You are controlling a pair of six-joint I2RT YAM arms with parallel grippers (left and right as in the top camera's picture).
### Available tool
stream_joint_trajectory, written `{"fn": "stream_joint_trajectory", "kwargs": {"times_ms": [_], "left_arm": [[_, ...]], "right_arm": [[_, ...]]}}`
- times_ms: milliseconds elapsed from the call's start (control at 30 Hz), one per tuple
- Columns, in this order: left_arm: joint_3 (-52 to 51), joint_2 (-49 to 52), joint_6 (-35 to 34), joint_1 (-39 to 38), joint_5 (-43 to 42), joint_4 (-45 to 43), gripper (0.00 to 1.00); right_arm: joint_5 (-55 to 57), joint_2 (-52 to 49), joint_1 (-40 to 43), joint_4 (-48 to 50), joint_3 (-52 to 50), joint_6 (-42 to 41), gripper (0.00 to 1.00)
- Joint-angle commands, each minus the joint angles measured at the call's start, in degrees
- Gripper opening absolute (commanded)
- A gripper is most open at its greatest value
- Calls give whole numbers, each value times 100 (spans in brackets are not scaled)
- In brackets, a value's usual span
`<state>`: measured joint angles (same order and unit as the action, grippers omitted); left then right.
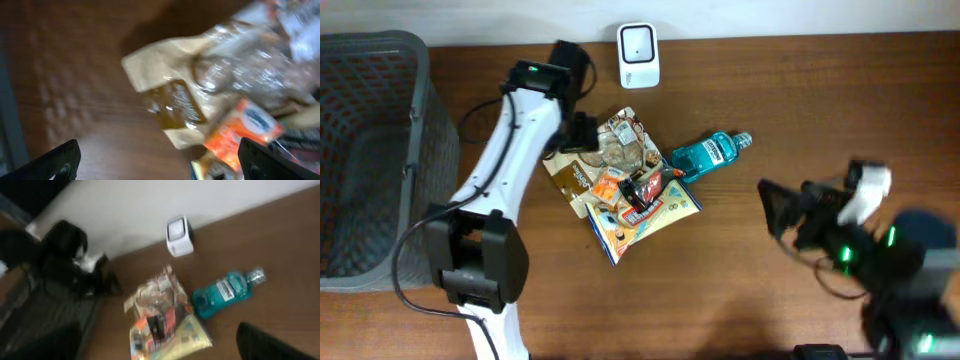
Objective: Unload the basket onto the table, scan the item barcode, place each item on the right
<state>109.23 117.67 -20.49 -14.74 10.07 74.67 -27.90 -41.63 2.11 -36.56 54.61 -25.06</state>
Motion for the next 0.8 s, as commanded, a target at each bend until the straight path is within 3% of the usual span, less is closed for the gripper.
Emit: {"fn": "stream_joint_trajectory", "kwargs": {"times_ms": [0,33,100,133,200,300,400,500,633,767], "left_arm": [[9,13,-138,474,129,24,99],[9,13,-136,557,76,114,99],[9,13,-136,629,44,114,99],[9,13,-133,640,46,116,99],[9,13,-136,640,44,116,99],[9,13,-136,627,42,116,99],[9,13,-136,592,28,116,99],[9,13,-136,614,28,116,99],[9,13,-136,590,26,116,99],[9,13,-133,590,28,116,99]], "right_arm": [[-1366,-1628,17,-815,1683,492,98],[-1893,-2146,15,-741,2013,400,99],[-1932,-2826,-79,-476,2229,-258,98],[-1432,-3136,-225,-481,2284,-732,98],[616,-3786,-798,-490,2291,-1858,98],[1445,-4544,-1233,-496,2500,-2507,98],[2328,-6037,-1464,-1679,3834,-2999,98],[2476,-7291,-1513,-2592,5029,-3062,99],[2601,-8091,-1532,-2544,5115,-3703,99],[2389,-8592,-1537,-2144,5115,-3766,99]]}}
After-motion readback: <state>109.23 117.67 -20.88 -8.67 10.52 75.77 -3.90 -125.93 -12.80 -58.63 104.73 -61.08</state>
